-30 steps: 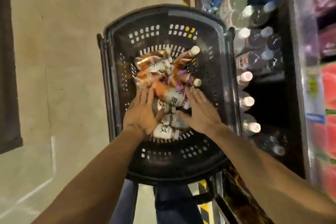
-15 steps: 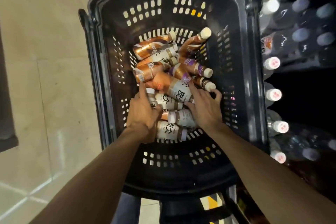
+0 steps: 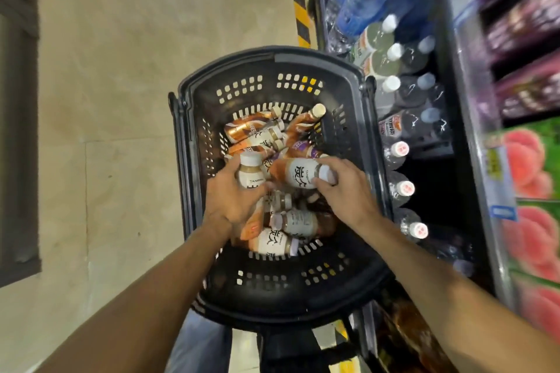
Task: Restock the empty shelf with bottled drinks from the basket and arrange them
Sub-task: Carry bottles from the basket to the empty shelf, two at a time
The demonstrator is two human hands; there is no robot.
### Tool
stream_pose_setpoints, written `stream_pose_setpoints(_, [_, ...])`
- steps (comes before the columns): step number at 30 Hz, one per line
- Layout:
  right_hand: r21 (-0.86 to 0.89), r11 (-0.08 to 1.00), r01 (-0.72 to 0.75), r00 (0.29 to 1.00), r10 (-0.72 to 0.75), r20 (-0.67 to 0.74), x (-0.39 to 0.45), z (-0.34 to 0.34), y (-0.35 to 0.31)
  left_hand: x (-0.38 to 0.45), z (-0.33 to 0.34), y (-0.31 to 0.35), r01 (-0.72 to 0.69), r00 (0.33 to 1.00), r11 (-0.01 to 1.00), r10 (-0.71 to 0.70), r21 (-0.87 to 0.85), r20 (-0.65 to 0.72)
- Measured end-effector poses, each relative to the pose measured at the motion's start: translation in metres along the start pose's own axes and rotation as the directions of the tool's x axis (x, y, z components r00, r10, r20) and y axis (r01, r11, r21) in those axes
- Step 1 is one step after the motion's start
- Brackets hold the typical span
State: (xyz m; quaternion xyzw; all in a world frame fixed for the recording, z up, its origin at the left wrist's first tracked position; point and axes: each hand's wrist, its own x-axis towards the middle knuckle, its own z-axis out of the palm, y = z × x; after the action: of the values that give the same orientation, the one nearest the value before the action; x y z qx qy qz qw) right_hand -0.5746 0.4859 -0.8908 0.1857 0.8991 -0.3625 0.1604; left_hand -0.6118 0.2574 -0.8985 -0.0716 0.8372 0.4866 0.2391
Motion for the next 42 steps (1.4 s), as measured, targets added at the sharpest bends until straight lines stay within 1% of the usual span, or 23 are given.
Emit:
stream_pose_setpoints(2, [0.084,0.996,0.007,0.998,-0.001,-0.069,-0.006,-0.027,-0.019,-0.001,-0.020,0.024,-0.042,0.999,0.998,0.041,-0.048,-0.018])
stream_pose_setpoints(4, [0.203,0.979,0.021,0.989,0.010,-0.147,-0.013,-0.056,-0.041,-0.005,-0.041,0.053,-0.061,0.996,0.993,0.054,-0.102,-0.065])
stream_pose_setpoints(6, [0.300,0.953,0.042,0.982,0.015,-0.187,-0.019,-0.089,-0.071,-0.012,-0.064,0.088,-0.076,0.994,0.988,0.064,-0.132,-0.093])
stream_pose_setpoints(10, [0.383,0.914,0.133,0.960,-0.023,-0.279,-0.039,-0.157,-0.133,-0.031,-0.111,0.171,-0.111,0.992,0.971,0.095,-0.210,-0.085])
stream_pose_setpoints(11, [0.418,0.894,0.161,0.952,-0.028,-0.306,-0.047,-0.177,-0.150,-0.039,-0.124,0.197,-0.127,0.990,0.963,0.109,-0.237,-0.087])
stream_pose_setpoints(14, [0.575,0.778,0.253,0.923,-0.017,-0.384,-0.073,-0.237,-0.204,-0.064,-0.164,0.276,-0.186,0.982,0.938,0.168,-0.294,-0.086])
stream_pose_setpoints(16, [0.641,0.710,0.291,0.911,-0.002,-0.412,-0.091,-0.278,-0.241,-0.083,-0.191,0.327,-0.233,0.972,0.918,0.218,-0.320,-0.084])
stream_pose_setpoints(18, [0.643,0.679,0.355,0.887,-0.028,-0.460,-0.108,-0.317,-0.277,-0.104,-0.217,0.379,-0.297,0.955,0.893,0.286,-0.337,-0.084])
stream_pose_setpoints(23, [0.542,0.671,0.506,0.794,-0.118,-0.596,-0.158,-0.402,-0.358,-0.161,-0.271,0.486,-0.419,0.902,0.843,0.430,-0.337,-0.046])
stream_pose_setpoints(28, [0.496,0.644,0.582,0.743,-0.175,-0.646,-0.208,-0.463,-0.422,-0.209,-0.314,0.565,-0.516,0.836,0.781,0.549,-0.352,-0.006])
stream_pose_setpoints(30, [0.486,0.639,0.596,0.725,-0.168,-0.668,-0.230,-0.480,-0.446,-0.225,-0.330,0.590,-0.564,0.795,0.747,0.607,-0.353,0.014])
stream_pose_setpoints(32, [0.449,0.655,0.608,0.694,-0.165,-0.701,-0.253,-0.493,-0.466,-0.241,-0.344,0.612,-0.604,0.752,0.713,0.658,-0.357,0.042])
stream_pose_setpoints(36, [0.338,0.713,0.614,0.598,-0.142,-0.788,-0.314,-0.514,-0.496,-0.275,-0.365,0.646,-0.662,0.660,0.653,0.741,-0.368,0.126])
stream_pose_setpoints(39, [0.312,0.729,0.609,0.538,-0.089,-0.838,-0.370,-0.527,-0.507,-0.303,-0.370,0.666,-0.679,0.583,0.616,0.783,-0.400,0.217])
stream_pose_setpoints(42, [0.318,0.741,0.592,0.494,-0.022,-0.869,-0.428,-0.535,-0.506,-0.338,-0.364,0.680,-0.674,0.500,0.580,0.814,-0.457,0.296])
